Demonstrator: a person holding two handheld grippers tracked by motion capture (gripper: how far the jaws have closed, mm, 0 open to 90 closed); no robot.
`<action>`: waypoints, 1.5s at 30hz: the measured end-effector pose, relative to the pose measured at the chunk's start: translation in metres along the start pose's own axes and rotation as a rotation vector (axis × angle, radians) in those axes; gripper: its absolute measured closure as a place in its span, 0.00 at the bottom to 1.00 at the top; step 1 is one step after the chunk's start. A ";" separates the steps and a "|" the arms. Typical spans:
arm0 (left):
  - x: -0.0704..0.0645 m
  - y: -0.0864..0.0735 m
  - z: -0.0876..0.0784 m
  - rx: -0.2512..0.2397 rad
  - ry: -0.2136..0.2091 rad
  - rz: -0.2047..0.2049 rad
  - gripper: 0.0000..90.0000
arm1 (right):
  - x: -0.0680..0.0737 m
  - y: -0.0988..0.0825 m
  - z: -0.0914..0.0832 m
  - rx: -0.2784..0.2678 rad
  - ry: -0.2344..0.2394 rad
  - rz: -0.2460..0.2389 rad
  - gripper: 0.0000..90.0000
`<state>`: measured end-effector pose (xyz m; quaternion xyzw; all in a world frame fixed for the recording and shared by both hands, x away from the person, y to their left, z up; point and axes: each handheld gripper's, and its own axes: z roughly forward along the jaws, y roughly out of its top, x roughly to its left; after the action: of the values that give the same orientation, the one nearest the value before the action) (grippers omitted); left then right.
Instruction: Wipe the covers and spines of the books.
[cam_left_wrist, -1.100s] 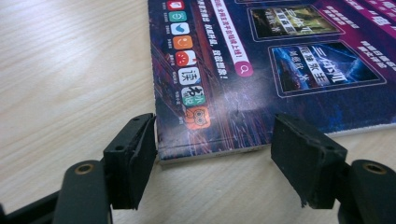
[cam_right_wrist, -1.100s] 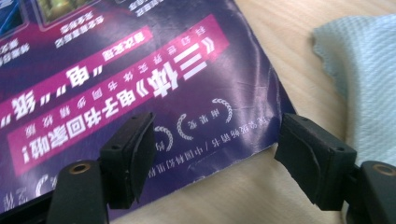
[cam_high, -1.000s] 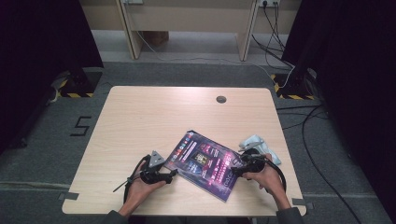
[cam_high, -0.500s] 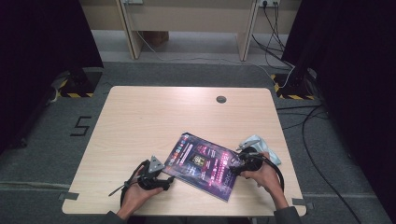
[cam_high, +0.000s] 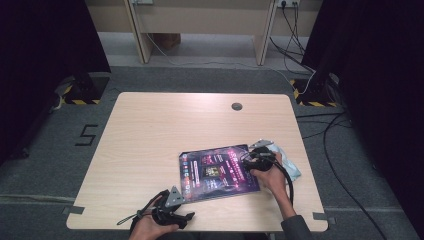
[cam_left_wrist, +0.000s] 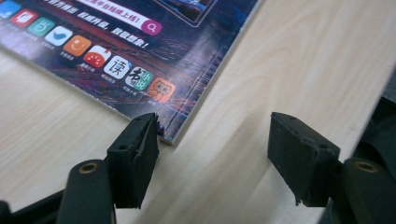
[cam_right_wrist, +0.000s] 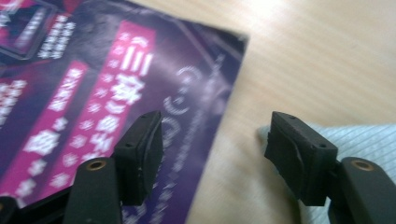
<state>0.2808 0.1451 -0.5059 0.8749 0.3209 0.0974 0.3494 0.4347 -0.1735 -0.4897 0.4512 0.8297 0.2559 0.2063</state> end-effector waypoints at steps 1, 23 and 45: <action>0.001 0.000 0.000 -0.003 -0.013 -0.006 0.39 | -0.002 0.000 -0.001 0.017 0.027 0.017 0.37; 0.048 0.027 0.021 -0.078 0.092 -0.040 0.42 | 0.014 -0.057 -0.047 0.029 0.190 -0.032 0.40; 0.003 0.027 0.020 -0.052 0.029 0.022 0.57 | 0.009 -0.028 -0.024 0.026 0.050 -0.038 0.33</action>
<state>0.3048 0.1212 -0.5027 0.8674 0.3138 0.1223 0.3663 0.3987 -0.1845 -0.4890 0.4316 0.8463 0.2523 0.1841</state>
